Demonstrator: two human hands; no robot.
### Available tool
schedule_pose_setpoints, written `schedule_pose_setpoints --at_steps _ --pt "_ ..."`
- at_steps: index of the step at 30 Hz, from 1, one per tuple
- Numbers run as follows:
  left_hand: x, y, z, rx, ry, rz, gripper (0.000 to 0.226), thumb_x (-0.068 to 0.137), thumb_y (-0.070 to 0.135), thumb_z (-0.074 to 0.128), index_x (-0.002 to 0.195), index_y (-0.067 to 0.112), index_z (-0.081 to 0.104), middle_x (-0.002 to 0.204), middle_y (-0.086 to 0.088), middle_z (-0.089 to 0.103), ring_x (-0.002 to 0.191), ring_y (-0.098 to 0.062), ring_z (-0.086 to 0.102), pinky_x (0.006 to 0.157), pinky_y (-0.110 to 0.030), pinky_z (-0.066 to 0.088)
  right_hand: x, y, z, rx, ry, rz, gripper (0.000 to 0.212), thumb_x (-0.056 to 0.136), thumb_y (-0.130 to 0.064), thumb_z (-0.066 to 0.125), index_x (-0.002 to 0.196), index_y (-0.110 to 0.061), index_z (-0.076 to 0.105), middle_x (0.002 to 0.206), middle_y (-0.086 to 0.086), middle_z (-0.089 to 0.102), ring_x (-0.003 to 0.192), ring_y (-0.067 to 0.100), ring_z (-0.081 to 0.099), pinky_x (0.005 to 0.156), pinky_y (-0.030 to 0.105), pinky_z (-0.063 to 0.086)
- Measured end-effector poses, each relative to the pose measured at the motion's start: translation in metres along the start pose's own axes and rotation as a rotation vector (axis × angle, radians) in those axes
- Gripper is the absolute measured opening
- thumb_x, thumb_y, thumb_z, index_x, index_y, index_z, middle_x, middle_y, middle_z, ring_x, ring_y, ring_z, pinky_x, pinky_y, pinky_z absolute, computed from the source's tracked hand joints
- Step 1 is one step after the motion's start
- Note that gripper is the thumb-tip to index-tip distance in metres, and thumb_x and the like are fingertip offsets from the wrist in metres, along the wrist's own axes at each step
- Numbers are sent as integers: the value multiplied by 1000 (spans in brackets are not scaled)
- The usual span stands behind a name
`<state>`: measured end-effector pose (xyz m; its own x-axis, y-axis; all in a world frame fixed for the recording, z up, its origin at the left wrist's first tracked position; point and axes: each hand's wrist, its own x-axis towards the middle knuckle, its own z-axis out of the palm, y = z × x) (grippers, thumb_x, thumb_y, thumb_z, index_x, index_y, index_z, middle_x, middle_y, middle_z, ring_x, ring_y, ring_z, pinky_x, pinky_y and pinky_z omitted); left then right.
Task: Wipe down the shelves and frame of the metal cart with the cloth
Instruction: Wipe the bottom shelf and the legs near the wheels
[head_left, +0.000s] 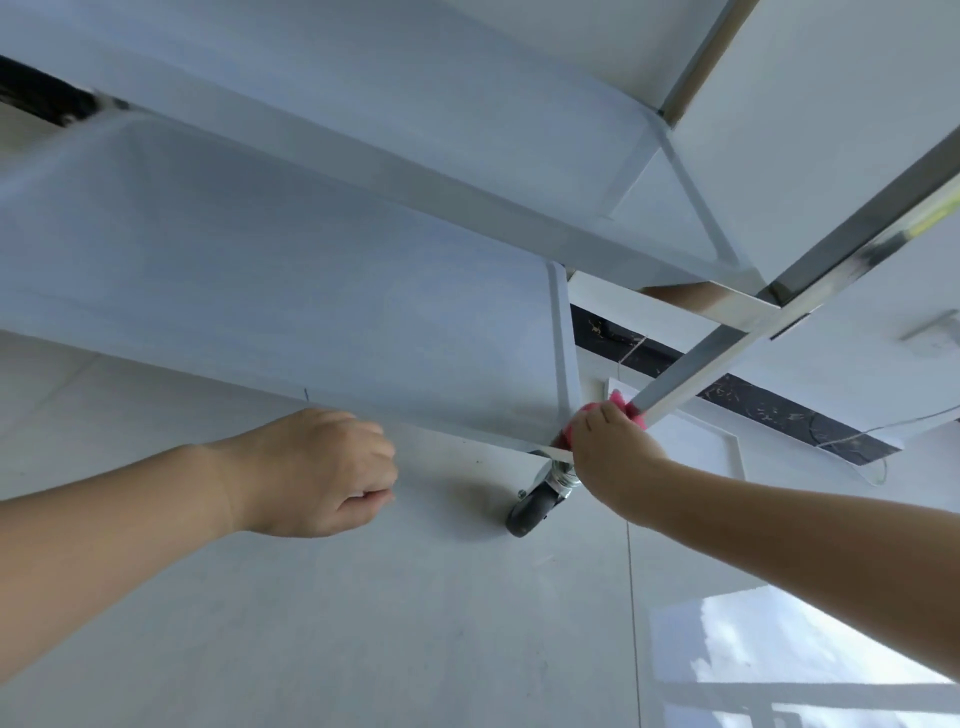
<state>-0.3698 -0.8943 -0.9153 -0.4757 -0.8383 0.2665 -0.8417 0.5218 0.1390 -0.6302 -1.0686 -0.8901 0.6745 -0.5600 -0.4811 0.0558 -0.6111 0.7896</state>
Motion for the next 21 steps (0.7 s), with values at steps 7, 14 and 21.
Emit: schedule_pose_setpoints --at_steps 7,14,21 --pt "-37 -14 -22 -206 176 -409 50 83 40 60 125 15 49 124 0 51 105 -16 56 89 -31 49 5 9 -98 505 869 -229 42 83 -12 34 115 -6 60 117 15 61 107 35 58 97 43 47" --pt "-94 -10 -46 -268 256 -624 39 84 28 64 119 16 51 111 2 62 93 -14 61 78 -30 49 42 -30 -195 809 1032 -506 42 86 -6 42 128 -10 44 121 22 55 101 34 60 77 36 56" --pt "-167 -33 -65 -154 254 -773 16 91 13 53 106 11 57 91 0 64 79 -19 58 67 -27 43 82 -53 -239 1248 853 -326 41 92 -20 55 131 -14 46 119 7 57 92 30 63 76 40 53"
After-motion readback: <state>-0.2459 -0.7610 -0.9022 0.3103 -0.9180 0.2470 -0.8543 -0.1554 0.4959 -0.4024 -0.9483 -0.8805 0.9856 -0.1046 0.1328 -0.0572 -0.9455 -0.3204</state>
